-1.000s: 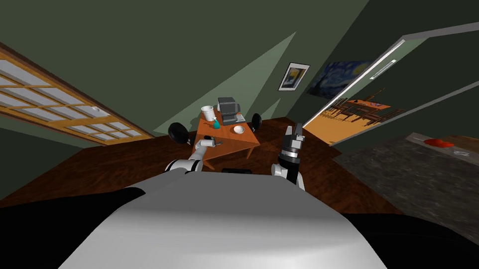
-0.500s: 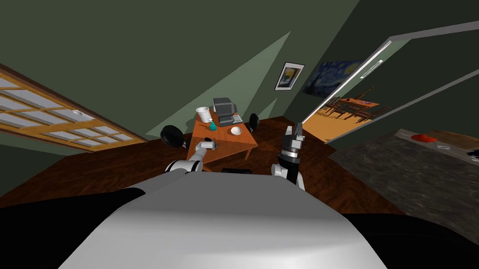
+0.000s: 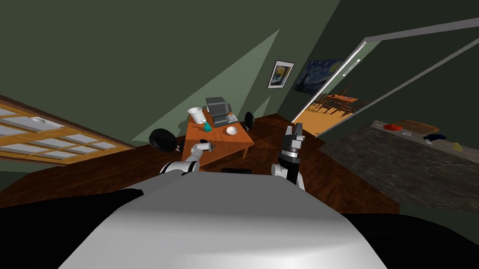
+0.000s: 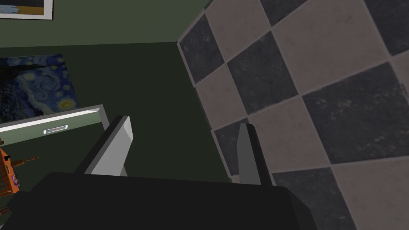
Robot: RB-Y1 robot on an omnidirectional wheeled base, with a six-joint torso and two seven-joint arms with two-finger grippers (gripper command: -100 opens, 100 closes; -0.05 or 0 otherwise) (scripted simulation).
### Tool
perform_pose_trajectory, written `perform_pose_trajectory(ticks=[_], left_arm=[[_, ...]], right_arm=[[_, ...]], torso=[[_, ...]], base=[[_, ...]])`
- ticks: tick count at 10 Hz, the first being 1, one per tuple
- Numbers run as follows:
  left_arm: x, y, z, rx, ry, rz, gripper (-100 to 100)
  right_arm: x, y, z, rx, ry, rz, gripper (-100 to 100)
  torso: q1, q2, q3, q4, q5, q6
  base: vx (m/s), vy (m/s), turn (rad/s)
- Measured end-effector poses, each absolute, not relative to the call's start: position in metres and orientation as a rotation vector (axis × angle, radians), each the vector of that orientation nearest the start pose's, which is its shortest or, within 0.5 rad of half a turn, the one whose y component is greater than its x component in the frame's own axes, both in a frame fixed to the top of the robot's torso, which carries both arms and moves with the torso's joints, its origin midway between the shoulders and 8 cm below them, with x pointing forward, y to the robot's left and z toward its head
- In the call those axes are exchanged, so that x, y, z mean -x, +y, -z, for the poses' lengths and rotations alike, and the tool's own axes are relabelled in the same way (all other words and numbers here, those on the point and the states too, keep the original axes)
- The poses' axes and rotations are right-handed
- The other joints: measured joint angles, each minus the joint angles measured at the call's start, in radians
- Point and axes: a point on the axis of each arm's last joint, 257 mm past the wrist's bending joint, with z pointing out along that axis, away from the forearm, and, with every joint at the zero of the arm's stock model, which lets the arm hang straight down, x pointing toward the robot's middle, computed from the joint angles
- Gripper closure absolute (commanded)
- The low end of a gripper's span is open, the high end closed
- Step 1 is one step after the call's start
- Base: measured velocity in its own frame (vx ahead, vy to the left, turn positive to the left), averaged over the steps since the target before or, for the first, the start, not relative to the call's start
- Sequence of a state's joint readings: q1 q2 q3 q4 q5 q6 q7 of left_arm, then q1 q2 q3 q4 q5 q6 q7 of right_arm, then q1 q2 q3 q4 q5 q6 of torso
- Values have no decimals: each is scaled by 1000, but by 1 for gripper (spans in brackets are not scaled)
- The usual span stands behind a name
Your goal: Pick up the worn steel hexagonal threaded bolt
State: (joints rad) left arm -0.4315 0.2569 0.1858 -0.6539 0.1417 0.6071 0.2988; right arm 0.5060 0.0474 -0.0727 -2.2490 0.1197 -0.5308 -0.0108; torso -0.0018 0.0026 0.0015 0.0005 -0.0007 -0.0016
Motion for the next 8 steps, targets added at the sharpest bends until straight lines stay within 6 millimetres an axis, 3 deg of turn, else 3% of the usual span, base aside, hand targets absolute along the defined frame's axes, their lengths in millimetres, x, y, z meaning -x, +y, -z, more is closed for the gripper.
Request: perform_pose_trajectory(ticks=[6,7,8], left_arm=[[-436,459,521,2401,1224,435,-100],[-426,473,524,2416,1189,424,-100],[-426,475,524,2414,1185,426,100]], right_arm=[[-342,-294,-14,-618,647,-1161,0],[-342,-294,-14,-618,647,-1161,0],[-342,-295,-14,-618,647,-1160,0]], torso=[[2,-4,-3,-1,2,2],[3,-5,-3,-2,3,2],[5,-7,-5,-2,4,2]], base=[[-21,-22,-277],[-8,-7,-40],[0,0,0]])
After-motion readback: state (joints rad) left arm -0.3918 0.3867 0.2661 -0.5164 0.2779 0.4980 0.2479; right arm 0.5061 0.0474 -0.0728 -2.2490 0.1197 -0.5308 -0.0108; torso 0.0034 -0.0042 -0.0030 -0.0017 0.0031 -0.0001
